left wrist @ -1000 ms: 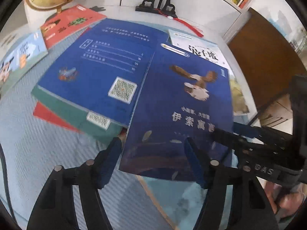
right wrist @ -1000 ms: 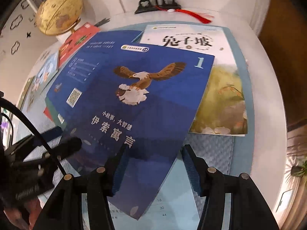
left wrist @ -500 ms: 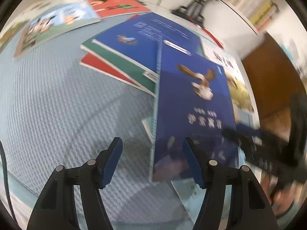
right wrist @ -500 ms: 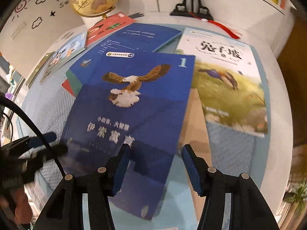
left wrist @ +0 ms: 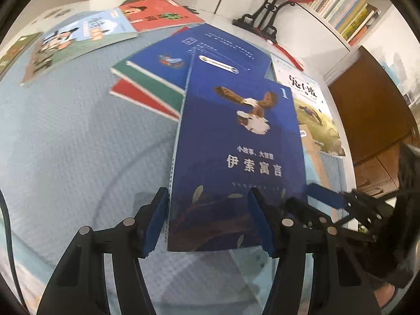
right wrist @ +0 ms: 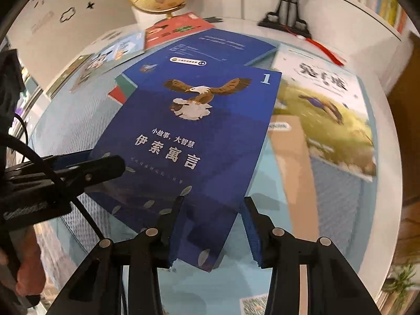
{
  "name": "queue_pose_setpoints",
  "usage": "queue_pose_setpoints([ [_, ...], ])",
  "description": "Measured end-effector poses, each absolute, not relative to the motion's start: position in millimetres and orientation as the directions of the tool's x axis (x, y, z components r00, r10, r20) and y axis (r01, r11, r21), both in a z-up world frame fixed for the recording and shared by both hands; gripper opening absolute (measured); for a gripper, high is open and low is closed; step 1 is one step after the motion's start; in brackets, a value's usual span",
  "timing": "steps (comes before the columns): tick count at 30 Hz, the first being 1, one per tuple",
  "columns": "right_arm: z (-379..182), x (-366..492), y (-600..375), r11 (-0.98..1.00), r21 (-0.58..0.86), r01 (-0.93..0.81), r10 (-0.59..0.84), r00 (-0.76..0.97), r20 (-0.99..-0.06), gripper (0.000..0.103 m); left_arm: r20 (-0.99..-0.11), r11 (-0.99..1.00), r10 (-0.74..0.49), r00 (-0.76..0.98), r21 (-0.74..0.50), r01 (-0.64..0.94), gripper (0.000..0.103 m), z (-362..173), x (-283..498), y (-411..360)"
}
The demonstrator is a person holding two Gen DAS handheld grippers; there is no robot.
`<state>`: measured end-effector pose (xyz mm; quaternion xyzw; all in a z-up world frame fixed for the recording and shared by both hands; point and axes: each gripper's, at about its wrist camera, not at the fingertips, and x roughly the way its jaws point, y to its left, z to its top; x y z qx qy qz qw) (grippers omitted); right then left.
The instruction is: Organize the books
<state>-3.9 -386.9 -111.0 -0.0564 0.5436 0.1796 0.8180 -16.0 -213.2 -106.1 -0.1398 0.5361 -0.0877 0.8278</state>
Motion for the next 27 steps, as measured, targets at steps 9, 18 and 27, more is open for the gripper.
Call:
queue_pose_setpoints([
  [9, -113, -10, -379, 0.917, 0.088, -0.390, 0.233, 0.342, -0.910, 0.043, -0.862, 0.923, -0.299, 0.409, -0.371, -0.107, 0.054, -126, -20, -185],
  [18, -113, -15, -386, 0.917, 0.137, -0.374, 0.272, 0.338, -0.901, 0.046, -0.769, 0.872, -0.425, 0.478, -0.489, -0.010, 0.032, -86, -33, -186],
  [27, -112, -13, -400, 0.911, 0.255, -0.324, 0.360, 0.321, -0.876, 0.048, -0.763, 0.863, -0.453, 0.461, -0.505, 0.013, 0.023, -89, -26, -197],
])
